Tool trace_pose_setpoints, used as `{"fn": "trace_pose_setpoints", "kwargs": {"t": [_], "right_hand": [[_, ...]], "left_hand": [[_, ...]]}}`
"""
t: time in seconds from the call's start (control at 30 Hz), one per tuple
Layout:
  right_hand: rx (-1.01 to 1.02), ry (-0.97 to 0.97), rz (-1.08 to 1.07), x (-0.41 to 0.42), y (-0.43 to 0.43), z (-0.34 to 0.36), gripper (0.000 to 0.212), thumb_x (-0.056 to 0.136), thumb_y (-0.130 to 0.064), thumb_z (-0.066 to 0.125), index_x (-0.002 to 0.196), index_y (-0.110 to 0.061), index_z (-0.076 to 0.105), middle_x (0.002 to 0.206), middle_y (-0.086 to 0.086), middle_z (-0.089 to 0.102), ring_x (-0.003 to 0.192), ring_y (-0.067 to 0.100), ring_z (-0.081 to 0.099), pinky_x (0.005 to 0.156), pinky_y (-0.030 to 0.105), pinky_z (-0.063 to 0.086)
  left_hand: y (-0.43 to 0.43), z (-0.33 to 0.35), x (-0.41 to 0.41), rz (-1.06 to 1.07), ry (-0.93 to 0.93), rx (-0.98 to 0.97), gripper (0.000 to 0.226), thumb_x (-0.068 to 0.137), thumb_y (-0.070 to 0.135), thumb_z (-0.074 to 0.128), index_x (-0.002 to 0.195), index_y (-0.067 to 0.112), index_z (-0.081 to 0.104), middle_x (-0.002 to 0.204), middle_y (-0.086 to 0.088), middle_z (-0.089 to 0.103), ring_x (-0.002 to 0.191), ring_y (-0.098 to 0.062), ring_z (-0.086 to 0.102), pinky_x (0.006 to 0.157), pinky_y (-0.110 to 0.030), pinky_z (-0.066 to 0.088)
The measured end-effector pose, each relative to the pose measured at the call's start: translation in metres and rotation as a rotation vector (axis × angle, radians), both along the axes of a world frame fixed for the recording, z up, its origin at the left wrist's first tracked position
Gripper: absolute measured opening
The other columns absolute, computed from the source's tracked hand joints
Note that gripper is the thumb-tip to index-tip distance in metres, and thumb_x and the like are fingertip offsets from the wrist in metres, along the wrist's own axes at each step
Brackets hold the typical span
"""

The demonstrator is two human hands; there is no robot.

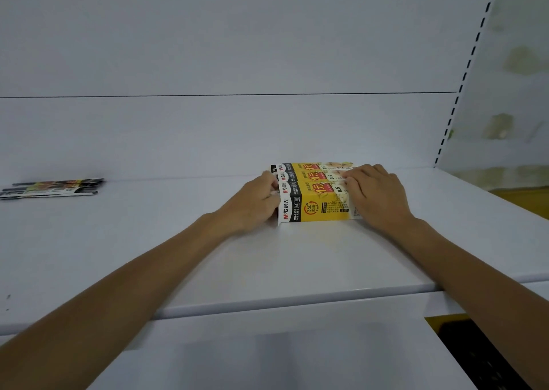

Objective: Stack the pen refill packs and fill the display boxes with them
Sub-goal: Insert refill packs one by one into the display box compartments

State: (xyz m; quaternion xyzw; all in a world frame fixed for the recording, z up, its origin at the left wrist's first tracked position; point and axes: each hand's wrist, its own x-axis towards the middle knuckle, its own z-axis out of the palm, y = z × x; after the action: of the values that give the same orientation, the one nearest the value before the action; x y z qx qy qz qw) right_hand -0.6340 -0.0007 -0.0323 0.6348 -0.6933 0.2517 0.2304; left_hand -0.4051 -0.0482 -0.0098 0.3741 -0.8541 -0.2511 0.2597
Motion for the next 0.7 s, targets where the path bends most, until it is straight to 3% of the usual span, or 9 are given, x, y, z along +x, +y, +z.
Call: {"fn": "trace_pose_setpoints", "kwargs": {"t": [0.1, 0.17, 0.23, 0.37, 0.5, 0.6, 0.7], "right_hand": [[0.002, 0.022, -0.007, 0.001, 0.0, 0.0, 0.07, 0.08, -0.041, 0.004, 0.099, -0.013, 0.065, 0.109, 0.004, 0.064, 0.095, 0.025, 0.05, 0.071, 0.031, 0.029], [0.0, 0.012, -0.014, 0.001, -0.001, 0.0, 0.065, 0.083, -0.04, 0.009, 0.098, -0.011, 0.065, 0.107, 0.005, 0.064, 0.094, 0.026, 0.05, 0.071, 0.033, 0.033], [-0.018, -0.012, -0.011, 0.0, -0.001, 0.0, 0.067, 0.081, -0.042, 0.009, 0.095, -0.009, 0.066, 0.103, 0.007, 0.065, 0.092, 0.027, 0.051, 0.071, 0.035, 0.035], [-0.058, -0.104, 0.013, 0.002, -0.002, 0.002, 0.06, 0.082, -0.042, 0.018, 0.09, -0.005, 0.064, 0.096, 0.009, 0.066, 0.09, 0.029, 0.053, 0.072, 0.037, 0.038], [-0.069, -0.135, 0.029, 0.002, -0.001, 0.001, 0.045, 0.084, -0.032, 0.029, 0.09, -0.004, 0.064, 0.096, 0.01, 0.066, 0.091, 0.029, 0.052, 0.073, 0.037, 0.039], [-0.068, -0.141, 0.027, 0.001, -0.001, 0.001, 0.045, 0.083, -0.031, 0.029, 0.09, -0.004, 0.064, 0.096, 0.011, 0.066, 0.091, 0.03, 0.052, 0.072, 0.037, 0.037], [-0.053, -0.141, 0.026, 0.001, -0.001, 0.002, 0.046, 0.082, -0.032, 0.027, 0.091, -0.005, 0.064, 0.098, 0.01, 0.065, 0.093, 0.029, 0.051, 0.074, 0.037, 0.037]], "left_hand": [[-0.002, -0.001, 0.005, 0.039, 0.02, -0.09, 0.02, 0.089, 0.019, 0.043, 0.107, 0.012, 0.047, 0.096, 0.007, 0.055, 0.096, -0.016, 0.051, 0.075, -0.017, 0.041], [-0.004, 0.0, 0.016, 0.189, -0.116, -0.325, 0.035, 0.084, 0.035, 0.046, 0.113, 0.015, 0.051, 0.111, 0.0, 0.052, 0.106, -0.02, 0.046, 0.088, -0.027, 0.035], [0.0, 0.003, 0.031, 0.365, -0.137, -0.438, 0.032, 0.087, 0.039, 0.051, 0.113, 0.02, 0.052, 0.11, 0.0, 0.054, 0.104, -0.021, 0.051, 0.089, -0.034, 0.036], [0.008, -0.002, 0.056, 0.492, -0.057, -0.14, 0.014, 0.087, 0.033, 0.054, 0.098, 0.025, 0.056, 0.077, 0.014, 0.06, 0.082, -0.019, 0.059, 0.066, -0.027, 0.04], [0.01, -0.006, 0.057, 0.428, 0.15, -0.033, 0.002, 0.086, 0.021, 0.06, 0.085, 0.022, 0.062, 0.078, 0.003, 0.067, 0.072, -0.012, 0.06, 0.052, -0.008, 0.036], [0.012, -0.005, 0.047, 0.424, 0.202, -0.074, 0.008, 0.085, 0.017, 0.062, 0.08, 0.019, 0.068, 0.082, 0.005, 0.068, 0.076, -0.009, 0.061, 0.057, -0.001, 0.036], [0.015, -0.001, 0.034, 0.387, 0.152, -0.081, 0.016, 0.088, 0.016, 0.056, 0.091, 0.018, 0.072, 0.09, 0.005, 0.069, 0.08, -0.006, 0.059, 0.061, 0.001, 0.034]]}}
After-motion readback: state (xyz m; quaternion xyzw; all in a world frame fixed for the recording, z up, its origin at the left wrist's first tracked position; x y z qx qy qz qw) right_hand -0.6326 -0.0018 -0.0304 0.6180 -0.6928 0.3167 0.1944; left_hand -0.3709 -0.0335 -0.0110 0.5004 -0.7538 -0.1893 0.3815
